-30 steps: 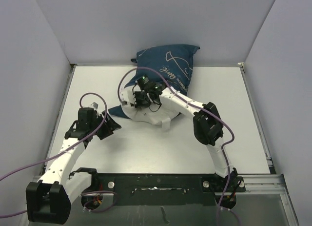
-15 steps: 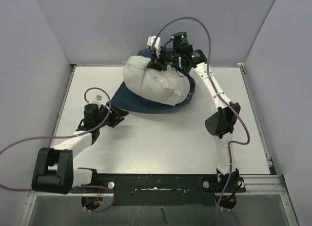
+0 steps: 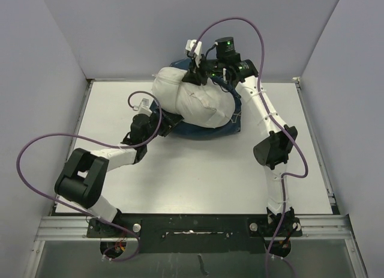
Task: Put the pillow into the pillowcase
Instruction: Stuff the pillow into the pillowcase.
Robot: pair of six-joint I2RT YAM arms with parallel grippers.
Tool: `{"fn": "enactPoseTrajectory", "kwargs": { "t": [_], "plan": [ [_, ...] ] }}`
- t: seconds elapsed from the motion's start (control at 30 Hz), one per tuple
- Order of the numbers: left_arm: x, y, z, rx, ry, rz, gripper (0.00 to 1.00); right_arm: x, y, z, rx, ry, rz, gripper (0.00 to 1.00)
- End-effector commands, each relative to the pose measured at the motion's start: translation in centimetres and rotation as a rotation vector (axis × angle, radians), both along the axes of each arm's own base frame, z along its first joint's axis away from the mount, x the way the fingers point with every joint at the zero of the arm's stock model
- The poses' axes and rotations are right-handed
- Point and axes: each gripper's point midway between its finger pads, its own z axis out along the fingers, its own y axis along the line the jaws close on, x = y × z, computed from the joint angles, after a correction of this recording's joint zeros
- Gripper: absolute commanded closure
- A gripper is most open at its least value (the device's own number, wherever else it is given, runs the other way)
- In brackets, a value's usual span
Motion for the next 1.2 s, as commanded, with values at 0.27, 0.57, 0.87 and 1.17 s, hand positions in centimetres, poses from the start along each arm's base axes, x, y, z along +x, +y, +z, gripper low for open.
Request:
{"fn": "enactPoseTrajectory", "kwargs": {
  "t": [0.27, 0.57, 0.87, 1.17],
  "plan": [
    [2.8, -1.5, -0.9, 0.113, -0.033, 0.067, 0.66, 2.0, -1.3, 3.1, 0.052, -0.104, -0.062, 1.00],
    [-0.8, -2.1, 0.1, 0.092, -0.163, -0.077, 0.50, 2.3, -1.4, 2.5, 0.046, -0.087, -0.067, 1.00],
    [0.1, -2.8, -0.5, 0.088, -0.159, -0.075, 0.46, 1.7, -1.0, 2.1, 0.041, -0.073, -0.055, 1.00],
    [0.5, -3.7, -0.4, 0.077, -0.150, -0.088, 0.43, 1.2, -1.1, 1.5, 0.028, -0.057, -0.051, 1.00]
  ]
}}
